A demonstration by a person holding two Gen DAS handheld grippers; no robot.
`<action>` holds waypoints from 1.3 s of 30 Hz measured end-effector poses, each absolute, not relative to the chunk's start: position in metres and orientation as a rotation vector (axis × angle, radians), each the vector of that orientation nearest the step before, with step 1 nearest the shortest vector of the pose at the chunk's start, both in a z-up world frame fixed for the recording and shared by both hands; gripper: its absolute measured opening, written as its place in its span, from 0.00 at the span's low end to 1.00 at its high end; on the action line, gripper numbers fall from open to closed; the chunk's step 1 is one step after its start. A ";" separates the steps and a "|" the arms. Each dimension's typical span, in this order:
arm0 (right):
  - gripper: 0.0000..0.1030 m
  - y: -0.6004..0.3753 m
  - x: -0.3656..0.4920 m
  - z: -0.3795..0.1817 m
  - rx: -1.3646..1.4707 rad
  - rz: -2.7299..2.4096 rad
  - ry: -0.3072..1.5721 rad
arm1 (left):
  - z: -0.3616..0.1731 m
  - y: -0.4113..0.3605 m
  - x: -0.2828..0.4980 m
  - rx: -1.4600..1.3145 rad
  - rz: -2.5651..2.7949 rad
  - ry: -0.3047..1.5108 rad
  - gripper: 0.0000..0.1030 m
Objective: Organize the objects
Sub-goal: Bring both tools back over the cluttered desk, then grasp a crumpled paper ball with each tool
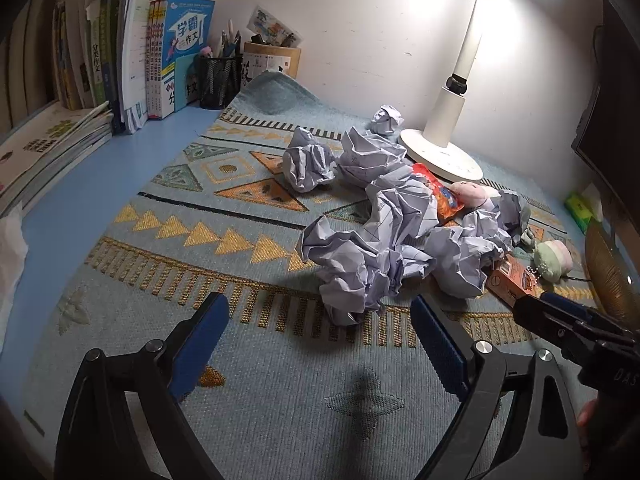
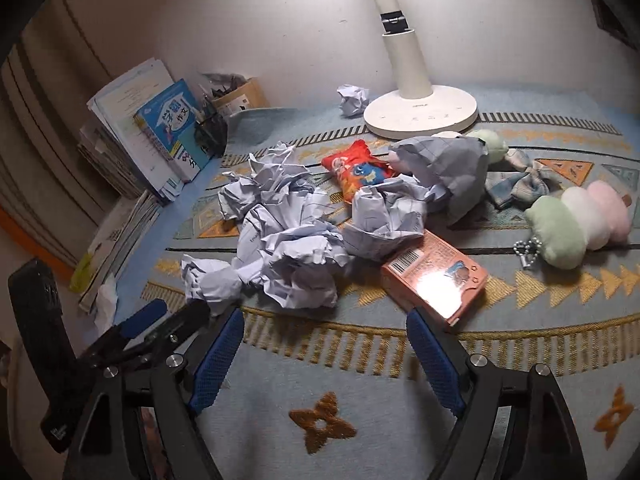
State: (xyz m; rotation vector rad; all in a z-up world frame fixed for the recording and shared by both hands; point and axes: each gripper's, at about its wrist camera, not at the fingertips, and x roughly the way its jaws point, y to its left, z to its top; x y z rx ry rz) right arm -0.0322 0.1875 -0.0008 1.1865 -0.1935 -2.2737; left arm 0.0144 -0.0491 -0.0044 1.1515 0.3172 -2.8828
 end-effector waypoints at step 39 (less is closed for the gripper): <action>0.43 0.146 -0.036 -0.004 1.015 -2.313 -0.104 | -0.016 -0.050 -0.020 1.355 -2.964 0.238 0.40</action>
